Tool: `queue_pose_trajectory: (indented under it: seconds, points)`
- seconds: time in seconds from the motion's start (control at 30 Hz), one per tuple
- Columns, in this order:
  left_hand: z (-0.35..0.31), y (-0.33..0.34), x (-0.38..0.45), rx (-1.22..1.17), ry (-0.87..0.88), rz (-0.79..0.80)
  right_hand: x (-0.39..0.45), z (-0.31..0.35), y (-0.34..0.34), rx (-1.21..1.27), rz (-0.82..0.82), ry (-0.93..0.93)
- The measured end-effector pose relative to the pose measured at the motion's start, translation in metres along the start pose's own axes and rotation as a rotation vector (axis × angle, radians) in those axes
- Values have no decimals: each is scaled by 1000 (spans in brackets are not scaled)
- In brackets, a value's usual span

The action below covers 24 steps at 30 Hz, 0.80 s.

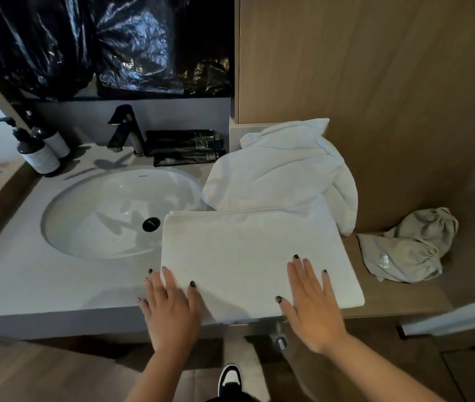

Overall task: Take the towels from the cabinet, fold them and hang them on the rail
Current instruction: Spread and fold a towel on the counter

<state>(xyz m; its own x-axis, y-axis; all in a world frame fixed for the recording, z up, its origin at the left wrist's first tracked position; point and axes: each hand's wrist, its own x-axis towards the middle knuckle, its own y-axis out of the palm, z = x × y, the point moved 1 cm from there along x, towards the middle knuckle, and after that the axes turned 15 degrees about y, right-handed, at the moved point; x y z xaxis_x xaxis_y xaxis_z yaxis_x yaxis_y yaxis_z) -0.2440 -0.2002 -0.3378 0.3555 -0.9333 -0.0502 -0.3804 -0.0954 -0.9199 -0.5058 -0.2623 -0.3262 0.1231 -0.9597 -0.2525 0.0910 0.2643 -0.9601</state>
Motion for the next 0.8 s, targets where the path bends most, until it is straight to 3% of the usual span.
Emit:
queue_pose_trajectory:
  seconds: [0.1,0.17,0.23,0.3,0.4,0.47,0.53,0.63,0.8]
  points:
    - [-20,3,-22,-234,-131,-159,-29,19,8,109,42,-1]
    - [-27,1,-30,-537,-406,-261,-52,36,2,480,97,101]
    - [-30,1,-34,-860,-761,-290,-72,54,-5,1077,17,418]
    - [-34,1,-35,-1225,-968,-242,-76,66,-6,1452,42,793]
    - [-44,-3,-36,-1654,-928,-167,-64,79,1,1698,330,1066]
    - [-52,-3,-37,-1724,-899,-157,-55,88,3,1857,508,1071]
    - [-64,-5,-39,-1755,-872,-136,-51,96,5,1980,587,996]
    - [-68,-7,-44,-1770,-853,-143,-45,99,8,2117,569,918]
    - [-59,-12,-45,-1707,-868,-228,-33,70,0,2158,398,1003]
